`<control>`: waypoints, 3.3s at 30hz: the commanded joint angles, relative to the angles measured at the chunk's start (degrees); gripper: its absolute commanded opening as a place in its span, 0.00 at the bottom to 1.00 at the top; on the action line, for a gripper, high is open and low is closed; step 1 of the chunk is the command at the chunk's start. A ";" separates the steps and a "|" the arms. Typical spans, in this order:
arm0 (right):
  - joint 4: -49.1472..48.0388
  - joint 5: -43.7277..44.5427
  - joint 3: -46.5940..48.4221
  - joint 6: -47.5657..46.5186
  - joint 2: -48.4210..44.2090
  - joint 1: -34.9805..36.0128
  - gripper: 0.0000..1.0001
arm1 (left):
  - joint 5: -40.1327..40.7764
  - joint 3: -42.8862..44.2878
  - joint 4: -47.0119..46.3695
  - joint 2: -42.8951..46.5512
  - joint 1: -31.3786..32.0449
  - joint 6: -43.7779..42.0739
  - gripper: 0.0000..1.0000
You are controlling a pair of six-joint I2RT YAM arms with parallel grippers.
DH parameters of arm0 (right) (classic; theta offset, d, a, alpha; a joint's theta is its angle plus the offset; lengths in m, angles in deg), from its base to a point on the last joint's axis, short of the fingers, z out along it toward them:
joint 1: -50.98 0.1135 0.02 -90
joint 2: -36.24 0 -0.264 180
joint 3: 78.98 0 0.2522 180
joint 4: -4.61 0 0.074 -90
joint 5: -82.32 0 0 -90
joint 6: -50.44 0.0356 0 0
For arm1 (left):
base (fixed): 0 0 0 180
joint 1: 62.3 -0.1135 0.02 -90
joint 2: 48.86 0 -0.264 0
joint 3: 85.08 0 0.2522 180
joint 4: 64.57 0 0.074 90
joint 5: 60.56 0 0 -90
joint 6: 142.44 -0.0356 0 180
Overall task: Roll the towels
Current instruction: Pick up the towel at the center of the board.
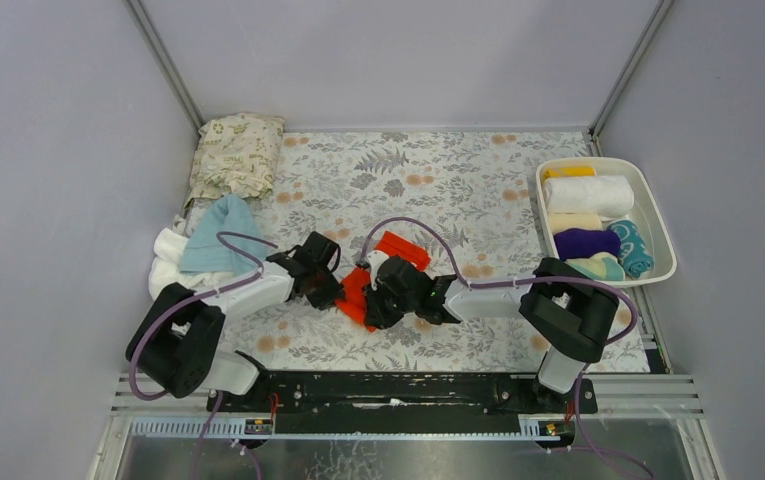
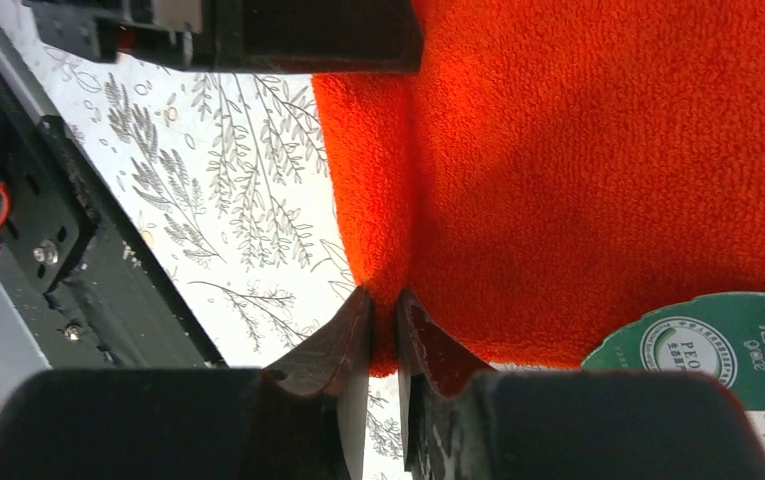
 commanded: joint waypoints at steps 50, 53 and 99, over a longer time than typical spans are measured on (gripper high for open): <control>-34.26 -24.26 -11.92 16.04 -0.17 -7.63 0.00 | -6.66 -6.44 3.71 23.34 -7.01 -4.39 0.72; -46.06 -28.06 -14.82 24.77 4.15 -10.88 0.00 | -8.29 -8.19 2.99 25.86 -7.11 -4.16 0.73; -20.49 -26.45 -10.94 20.38 2.50 -15.86 0.39 | -13.48 -13.84 -16.12 4.29 -8.94 -3.08 0.26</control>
